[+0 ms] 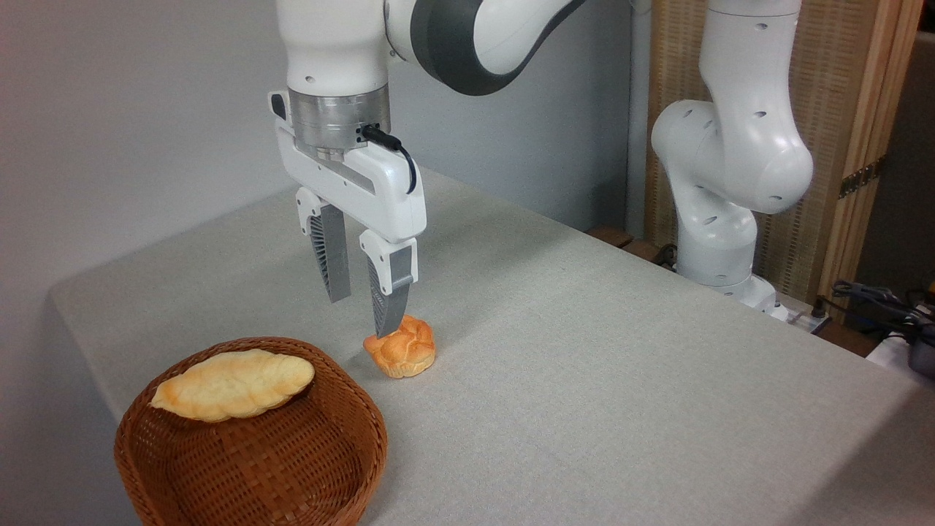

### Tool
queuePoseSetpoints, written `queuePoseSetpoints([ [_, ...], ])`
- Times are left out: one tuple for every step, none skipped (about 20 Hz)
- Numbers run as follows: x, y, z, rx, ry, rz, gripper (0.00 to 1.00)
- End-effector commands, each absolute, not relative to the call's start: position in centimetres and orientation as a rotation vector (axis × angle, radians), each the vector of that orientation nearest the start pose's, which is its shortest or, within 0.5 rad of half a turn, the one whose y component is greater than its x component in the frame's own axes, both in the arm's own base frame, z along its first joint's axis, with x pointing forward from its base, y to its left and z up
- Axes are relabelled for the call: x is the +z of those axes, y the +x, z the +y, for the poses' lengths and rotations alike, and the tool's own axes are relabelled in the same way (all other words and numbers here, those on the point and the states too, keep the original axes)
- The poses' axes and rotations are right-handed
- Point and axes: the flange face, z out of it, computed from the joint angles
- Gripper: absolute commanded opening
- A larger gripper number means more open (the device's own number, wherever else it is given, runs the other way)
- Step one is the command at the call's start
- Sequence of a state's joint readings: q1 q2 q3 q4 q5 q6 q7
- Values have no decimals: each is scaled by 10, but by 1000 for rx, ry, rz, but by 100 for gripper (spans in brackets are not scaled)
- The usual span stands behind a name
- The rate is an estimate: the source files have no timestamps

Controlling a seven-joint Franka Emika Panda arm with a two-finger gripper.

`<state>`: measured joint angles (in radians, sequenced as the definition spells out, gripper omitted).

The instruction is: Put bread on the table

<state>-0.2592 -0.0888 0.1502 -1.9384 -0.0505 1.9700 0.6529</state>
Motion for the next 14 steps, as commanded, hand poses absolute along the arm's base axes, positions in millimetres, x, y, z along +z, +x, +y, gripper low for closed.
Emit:
queuePoseSetpoints([
  [538,543,-61,-217,-2954,1142,100],
  [538,543,-61,-217,-2953,1144,100],
  [538,543,-61,-214,-2953,1144,100],
  [538,543,-61,-217,-2952,1146,100],
  [538,543,-61,-217,-2951,1148,100],
  [538,543,-61,-217,-2951,1148,100],
  [538,543,-61,-217,-2950,1151,100],
  [538,543,-61,-214,-2951,1149,100],
  [538,543,-61,-217,-2950,1151,100],
  [538,543,-61,-214,-2950,1151,100],
  [538,543,-62,-214,-2950,1153,100],
  [537,543,-62,-214,-2949,1153,100],
  [536,543,-62,-209,-2948,1156,100],
  [536,542,-62,-201,-2952,1157,100],
])
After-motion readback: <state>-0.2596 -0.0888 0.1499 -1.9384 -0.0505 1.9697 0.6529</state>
